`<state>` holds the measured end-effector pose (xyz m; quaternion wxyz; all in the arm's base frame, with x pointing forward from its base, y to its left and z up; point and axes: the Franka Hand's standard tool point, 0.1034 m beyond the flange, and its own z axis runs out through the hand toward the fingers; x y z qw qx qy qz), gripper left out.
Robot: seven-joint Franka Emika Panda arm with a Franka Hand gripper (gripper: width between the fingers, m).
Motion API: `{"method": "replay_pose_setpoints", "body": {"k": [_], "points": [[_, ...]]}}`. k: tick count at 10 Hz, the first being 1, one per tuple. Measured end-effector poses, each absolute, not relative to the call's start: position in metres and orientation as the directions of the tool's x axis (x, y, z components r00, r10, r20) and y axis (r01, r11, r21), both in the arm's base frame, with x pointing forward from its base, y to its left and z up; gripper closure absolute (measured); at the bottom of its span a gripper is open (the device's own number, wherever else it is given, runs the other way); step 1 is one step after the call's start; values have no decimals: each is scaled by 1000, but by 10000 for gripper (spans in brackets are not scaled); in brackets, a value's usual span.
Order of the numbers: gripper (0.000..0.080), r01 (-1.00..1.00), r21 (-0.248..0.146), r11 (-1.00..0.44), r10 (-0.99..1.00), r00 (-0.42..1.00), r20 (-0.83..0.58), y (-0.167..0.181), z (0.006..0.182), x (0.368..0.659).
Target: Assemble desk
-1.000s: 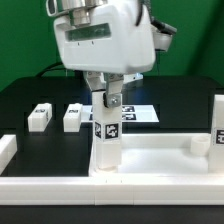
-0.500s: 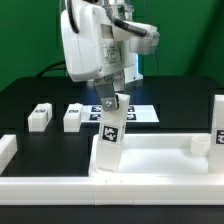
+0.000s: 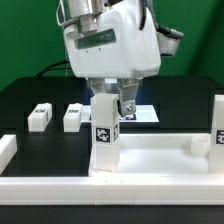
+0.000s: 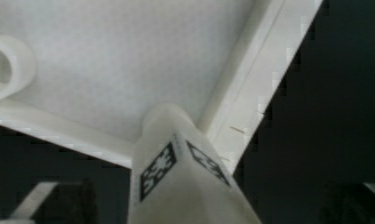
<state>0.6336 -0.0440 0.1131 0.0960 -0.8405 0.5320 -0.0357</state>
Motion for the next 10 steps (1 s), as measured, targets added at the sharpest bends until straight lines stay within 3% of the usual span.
{"method": "replay_pose_setpoints", "body": {"k": [3, 4, 5, 6, 7, 8, 9, 10], "points": [[150, -753, -195, -628, -769, 639, 7, -47, 113, 633], [150, -548, -146, -823, -559, 829, 37, -58, 114, 632], [150, -432, -116, -894, -439, 897, 44, -59, 116, 637], [179, -486, -127, -865, -494, 869, 38, -57, 115, 637], [315, -495, -127, -859, -503, 863, 36, -58, 115, 637], [315, -531, -129, -838, -538, 842, 31, -57, 115, 637], [492, -596, -131, -792, -603, 797, 20, -57, 115, 637], [507, -631, -129, -765, -638, 770, 14, -59, 114, 636]]}}
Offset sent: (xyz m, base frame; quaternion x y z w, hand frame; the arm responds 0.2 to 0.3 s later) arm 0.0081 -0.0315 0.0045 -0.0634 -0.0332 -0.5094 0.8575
